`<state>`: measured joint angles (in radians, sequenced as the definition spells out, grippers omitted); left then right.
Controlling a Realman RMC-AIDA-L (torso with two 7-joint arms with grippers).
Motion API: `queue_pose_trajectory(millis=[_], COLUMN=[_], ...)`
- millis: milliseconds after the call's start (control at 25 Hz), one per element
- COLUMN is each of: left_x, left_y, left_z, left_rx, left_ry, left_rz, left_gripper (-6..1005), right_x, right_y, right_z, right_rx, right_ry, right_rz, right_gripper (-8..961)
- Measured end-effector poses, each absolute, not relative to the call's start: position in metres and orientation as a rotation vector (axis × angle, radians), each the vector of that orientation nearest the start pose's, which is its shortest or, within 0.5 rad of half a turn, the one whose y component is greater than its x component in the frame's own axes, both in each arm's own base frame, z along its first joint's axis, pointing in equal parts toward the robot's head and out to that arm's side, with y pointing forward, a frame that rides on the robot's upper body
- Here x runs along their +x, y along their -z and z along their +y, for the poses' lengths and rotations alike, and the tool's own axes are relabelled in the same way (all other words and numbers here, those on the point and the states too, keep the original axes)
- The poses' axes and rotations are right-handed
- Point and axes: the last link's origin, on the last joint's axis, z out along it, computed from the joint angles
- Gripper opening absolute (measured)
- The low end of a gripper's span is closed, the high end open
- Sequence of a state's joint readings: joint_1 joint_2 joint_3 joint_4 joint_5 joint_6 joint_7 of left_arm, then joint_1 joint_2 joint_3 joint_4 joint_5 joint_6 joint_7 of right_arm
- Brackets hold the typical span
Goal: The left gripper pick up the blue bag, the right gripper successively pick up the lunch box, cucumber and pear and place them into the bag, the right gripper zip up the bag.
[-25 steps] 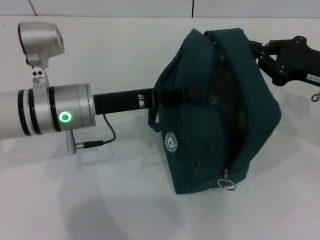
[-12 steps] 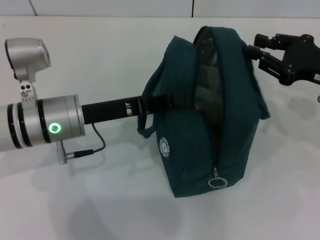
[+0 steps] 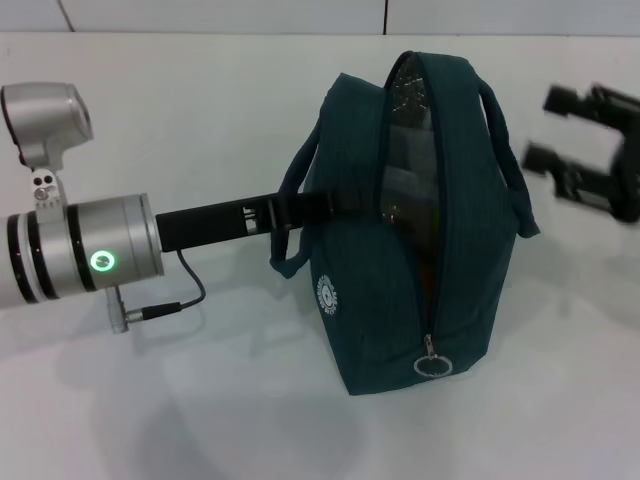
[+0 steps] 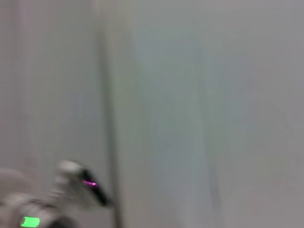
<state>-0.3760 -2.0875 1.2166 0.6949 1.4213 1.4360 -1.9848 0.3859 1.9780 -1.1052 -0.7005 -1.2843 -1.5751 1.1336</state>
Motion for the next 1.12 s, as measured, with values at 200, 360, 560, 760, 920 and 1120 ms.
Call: queue_pose_trajectory(millis=[200, 360, 560, 760, 920, 1120], left_x=[-0.234, -0.237, -0.238, -0.237, -0.236, -0.234], left_y=[0.03, 0.03, 0.03, 0.03, 0.03, 0.031], left_z=[0.306, 0.304, 0.303, 0.304, 0.304, 0.305], left_rx=[-2.493, -2.47, -2.47, -2.476, -2.481, -2.488], left_ry=[1.139, 1.156, 1.158, 1.159, 1.159, 1.157], left_rz=[-1.52, -1.539, -1.542, -1.539, -1.537, -1.535], left_gripper=[47, 47, 48, 48, 48, 49], right_x=[0.246, 0.257, 0.27, 0.276, 0.275, 0.274], right_y=[-0.05, -0.044, -0.023, 0.003, 0.021, 0.031], right_z=[0.282, 0.263, 0.256, 0.258, 0.26, 0.26], right_rx=[-2.635, -2.744, -2.869, -2.908, -2.944, -2.967], right_ry=[-1.168, -1.121, -0.99, -0.899, -0.852, -0.837], right_rz=[0.074, 0.1, 0.206, 0.313, 0.354, 0.387], right_gripper=[676, 675, 674, 673, 673, 671])
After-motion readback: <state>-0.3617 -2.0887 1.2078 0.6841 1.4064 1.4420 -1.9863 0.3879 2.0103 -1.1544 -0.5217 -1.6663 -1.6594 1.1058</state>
